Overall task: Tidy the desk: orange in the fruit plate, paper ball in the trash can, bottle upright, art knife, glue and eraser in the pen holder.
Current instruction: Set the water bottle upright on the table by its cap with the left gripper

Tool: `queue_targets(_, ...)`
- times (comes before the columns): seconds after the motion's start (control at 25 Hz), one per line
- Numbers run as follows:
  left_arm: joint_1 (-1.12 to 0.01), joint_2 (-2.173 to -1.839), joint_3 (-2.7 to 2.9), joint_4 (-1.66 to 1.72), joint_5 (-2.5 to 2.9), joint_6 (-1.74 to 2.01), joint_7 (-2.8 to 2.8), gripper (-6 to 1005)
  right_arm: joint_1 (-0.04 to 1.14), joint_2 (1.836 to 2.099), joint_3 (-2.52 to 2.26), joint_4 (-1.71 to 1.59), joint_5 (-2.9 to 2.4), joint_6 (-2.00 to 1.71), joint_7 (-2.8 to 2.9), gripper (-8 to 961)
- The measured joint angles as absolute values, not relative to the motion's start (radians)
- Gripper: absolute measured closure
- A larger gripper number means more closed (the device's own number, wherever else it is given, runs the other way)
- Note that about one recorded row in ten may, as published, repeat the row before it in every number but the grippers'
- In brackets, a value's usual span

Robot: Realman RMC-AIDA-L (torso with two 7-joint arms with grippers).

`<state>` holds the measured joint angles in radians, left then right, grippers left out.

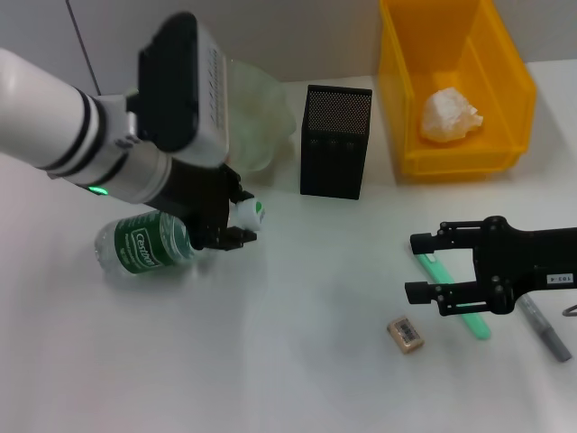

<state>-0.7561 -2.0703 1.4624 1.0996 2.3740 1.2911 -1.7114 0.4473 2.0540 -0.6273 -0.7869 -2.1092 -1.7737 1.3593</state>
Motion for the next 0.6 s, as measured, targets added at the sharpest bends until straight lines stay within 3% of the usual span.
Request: queue_targets(0.6,-0.760,-2.066,1.224,1.101,2.281,1.443,-1.703,554,0.462,2.052,-0.627,-0.787,-2.109,-1.775,1.373,225)
